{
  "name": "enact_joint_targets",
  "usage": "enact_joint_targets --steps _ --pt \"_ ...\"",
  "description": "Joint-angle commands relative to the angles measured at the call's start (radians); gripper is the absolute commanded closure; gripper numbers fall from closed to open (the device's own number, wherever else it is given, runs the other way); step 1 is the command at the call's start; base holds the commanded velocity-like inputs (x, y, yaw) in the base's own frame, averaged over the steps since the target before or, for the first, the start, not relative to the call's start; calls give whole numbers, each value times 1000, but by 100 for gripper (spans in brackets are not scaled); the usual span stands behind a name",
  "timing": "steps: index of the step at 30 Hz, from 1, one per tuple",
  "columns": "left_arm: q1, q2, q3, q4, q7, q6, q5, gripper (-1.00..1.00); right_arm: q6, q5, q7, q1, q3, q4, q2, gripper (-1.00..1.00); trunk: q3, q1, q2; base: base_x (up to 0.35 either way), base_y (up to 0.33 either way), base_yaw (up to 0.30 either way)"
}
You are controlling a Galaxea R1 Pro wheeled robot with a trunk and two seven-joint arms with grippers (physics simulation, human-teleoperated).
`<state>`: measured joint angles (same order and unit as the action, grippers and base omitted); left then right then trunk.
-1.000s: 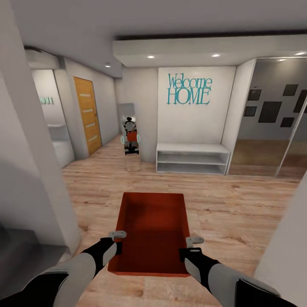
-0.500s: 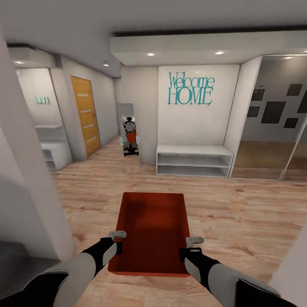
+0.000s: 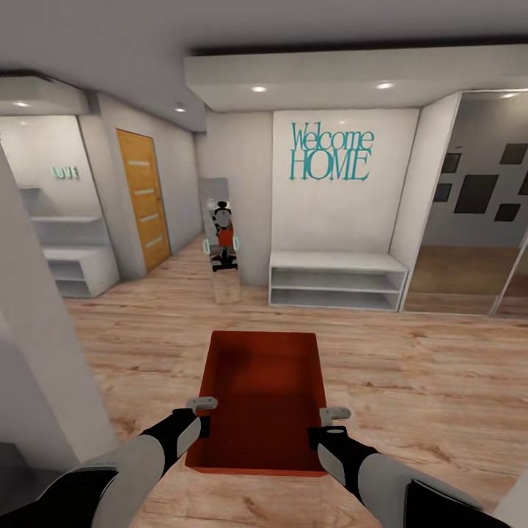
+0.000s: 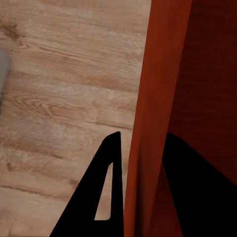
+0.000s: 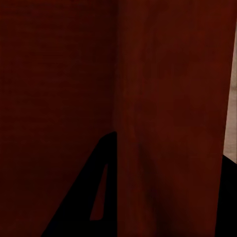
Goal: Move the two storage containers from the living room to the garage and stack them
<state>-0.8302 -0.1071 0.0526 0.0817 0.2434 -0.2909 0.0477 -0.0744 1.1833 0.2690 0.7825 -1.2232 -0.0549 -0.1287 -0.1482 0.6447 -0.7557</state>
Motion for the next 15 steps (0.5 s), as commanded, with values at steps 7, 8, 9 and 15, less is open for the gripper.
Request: enact_joint_targets --steps 7,8,9,15 --pt "0 0 -39 -2 7 -5 15 100 -5 -19 9 2 13 -2 15 100 -2 1 -1 321 0 0" --pt "0 0 -39 -2 7 -5 15 100 -5 -19 9 2 13 -2 15 100 -2 1 -1 321 0 0" --pt "0 0 -39 -2 7 -5 15 100 -5 -19 9 2 13 -2 15 100 -2 1 -1 321 0 0" --pt "0 0 -39 -2 7 -5 15 100 -5 -19 9 2 13 -2 15 100 -2 1 -1 321 0 0"
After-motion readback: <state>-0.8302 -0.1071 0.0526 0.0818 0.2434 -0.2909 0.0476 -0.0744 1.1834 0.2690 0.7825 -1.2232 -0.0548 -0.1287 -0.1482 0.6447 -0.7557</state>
